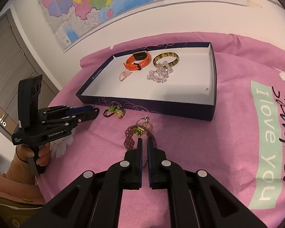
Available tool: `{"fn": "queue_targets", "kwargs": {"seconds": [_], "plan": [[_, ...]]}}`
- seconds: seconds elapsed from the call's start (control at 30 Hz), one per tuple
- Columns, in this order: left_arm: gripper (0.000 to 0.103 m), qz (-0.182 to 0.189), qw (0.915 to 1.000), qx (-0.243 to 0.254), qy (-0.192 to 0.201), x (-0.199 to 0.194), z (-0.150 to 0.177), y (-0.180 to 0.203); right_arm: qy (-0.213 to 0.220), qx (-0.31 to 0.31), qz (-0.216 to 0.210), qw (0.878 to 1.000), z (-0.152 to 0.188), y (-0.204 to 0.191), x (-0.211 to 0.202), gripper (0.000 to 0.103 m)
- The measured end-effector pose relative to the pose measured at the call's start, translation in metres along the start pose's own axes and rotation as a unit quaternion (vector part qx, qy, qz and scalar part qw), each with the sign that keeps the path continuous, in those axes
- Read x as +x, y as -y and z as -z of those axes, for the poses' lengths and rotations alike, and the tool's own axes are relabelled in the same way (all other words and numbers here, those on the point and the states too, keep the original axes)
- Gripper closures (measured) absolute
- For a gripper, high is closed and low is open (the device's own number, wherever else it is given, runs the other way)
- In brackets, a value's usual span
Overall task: Organize jewelry
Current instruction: 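Close the right tool on the red beaded necklace while the left tool grasps the black ring, then lift and carry the red necklace and black ring with both tools over the box lid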
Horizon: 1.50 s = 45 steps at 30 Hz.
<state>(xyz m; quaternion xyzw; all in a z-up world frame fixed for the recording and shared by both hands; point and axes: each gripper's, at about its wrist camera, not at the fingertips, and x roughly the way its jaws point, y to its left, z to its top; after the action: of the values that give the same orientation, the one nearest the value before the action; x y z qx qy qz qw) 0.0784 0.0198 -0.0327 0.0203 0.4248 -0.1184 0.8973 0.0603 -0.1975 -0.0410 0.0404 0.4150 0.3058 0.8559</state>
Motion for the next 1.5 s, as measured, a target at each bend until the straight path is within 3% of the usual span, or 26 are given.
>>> {"fn": "queue_targets", "kwargs": {"seconds": [0.17, 0.33, 0.5, 0.57, 0.6, 0.63, 0.67, 1.13, 1.5], "plan": [[0.081, 0.002, 1.0, 0.001, 0.003, -0.003, 0.003, 0.002, 0.001, 0.0, 0.003, 1.0, -0.002, 0.0, 0.0, 0.098], [0.081, 0.006, 1.0, -0.004, 0.004, -0.007, 0.007, 0.0, -0.004, -0.009, 0.031, 0.999, -0.002, 0.002, 0.004, 0.083], [0.081, 0.009, 0.9999, -0.004, 0.005, -0.008, 0.008, 0.001, -0.019, -0.03, 0.049, 0.998, -0.002, -0.002, 0.019, 0.083], [0.081, 0.01, 0.9999, -0.005, 0.006, -0.009, 0.009, 0.001, -0.018, -0.04, 0.057, 0.997, -0.001, -0.005, 0.022, 0.086], [0.081, 0.01, 0.9999, -0.005, 0.007, -0.01, 0.009, 0.001, -0.019, -0.045, 0.06, 0.997, -0.001, -0.006, 0.023, 0.09], [0.081, 0.011, 0.9999, -0.005, 0.007, -0.01, 0.01, 0.001, -0.021, -0.048, 0.06, 0.997, -0.002, -0.007, 0.024, 0.1], [0.081, 0.012, 0.9999, -0.005, 0.008, -0.01, 0.01, 0.001, -0.022, -0.052, 0.059, 0.997, -0.002, -0.008, 0.024, 0.101], [0.081, 0.021, 0.9993, 0.0, 0.03, -0.028, 0.006, 0.004, 0.021, -0.08, 0.024, 0.996, -0.019, -0.035, -0.002, 0.101], [0.081, 0.025, 0.9985, 0.004, 0.049, -0.039, -0.004, 0.005, 0.045, -0.094, 0.02, 0.994, -0.035, -0.046, -0.012, 0.101]]}}
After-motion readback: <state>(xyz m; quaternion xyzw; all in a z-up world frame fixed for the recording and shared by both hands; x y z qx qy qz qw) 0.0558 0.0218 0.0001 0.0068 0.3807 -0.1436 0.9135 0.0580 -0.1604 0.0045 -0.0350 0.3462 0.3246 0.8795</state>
